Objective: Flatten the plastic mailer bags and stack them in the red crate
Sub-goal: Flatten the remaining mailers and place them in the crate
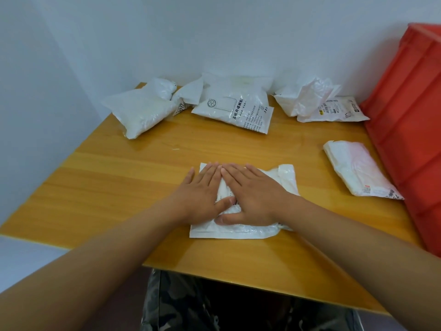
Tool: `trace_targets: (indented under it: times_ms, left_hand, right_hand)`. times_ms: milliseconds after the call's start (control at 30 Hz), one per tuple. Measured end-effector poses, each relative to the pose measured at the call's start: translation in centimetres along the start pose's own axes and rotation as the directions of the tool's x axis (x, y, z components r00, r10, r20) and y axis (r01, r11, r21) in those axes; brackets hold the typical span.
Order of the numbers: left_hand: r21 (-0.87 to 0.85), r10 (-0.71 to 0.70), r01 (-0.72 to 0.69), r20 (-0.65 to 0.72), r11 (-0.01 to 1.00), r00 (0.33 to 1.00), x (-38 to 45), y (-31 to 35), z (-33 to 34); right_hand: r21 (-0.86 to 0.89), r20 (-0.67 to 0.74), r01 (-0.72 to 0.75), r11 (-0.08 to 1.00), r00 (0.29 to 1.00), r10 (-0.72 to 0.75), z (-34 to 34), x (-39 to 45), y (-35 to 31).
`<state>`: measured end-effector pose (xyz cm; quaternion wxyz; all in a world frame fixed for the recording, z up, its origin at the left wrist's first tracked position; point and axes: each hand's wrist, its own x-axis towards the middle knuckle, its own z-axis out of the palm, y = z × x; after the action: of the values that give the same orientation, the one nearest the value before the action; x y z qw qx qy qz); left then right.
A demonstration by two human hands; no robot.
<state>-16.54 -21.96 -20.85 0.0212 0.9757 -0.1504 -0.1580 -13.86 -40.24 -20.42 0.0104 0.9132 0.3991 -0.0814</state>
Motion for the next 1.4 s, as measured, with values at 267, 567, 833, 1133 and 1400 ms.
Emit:
trace_targets:
  times_ms: [267,567,833,1133,1400]
  left_hand:
    - [-0.02,-0.035,0.036,0.035,0.999,0.999,0.2,0.7,-0.3]
    - [-0.062,-0.013,0.01,-0.054,0.998,0.998,1.0,-0.1,-2.4]
    - [-0.098,-0.045,0.056,0.111,0.994,0.993,2.2,-0.4,-5.9]
    - [0.261,0.182,-0.034,-0.566,0.965,0.804,1.4,1.6,-11.0]
    - [0.408,0.41,-0.195,-0.547,0.892,0.73,-0.3,1.2,-5.9]
  right_hand:
    - [0.035,-0.039,-0.002,0.999,0.999,0.003,0.2,-0.4,-0.3]
    - [0.275,-0.071,-0.087,0.957,0.991,0.111,-1.4,-1.2,0.8]
    - [0.16,0.215,-0.4,0.902,0.906,0.364,-4.5,-3.6,4.3]
    - [-0.257,-0.407,-0.397,0.881,0.871,0.273,-8.4,-3.6,3.9]
    - [-0.303,-0.331,-0.239,0.922,0.934,0.133,-6.3,-4.3,0.8]
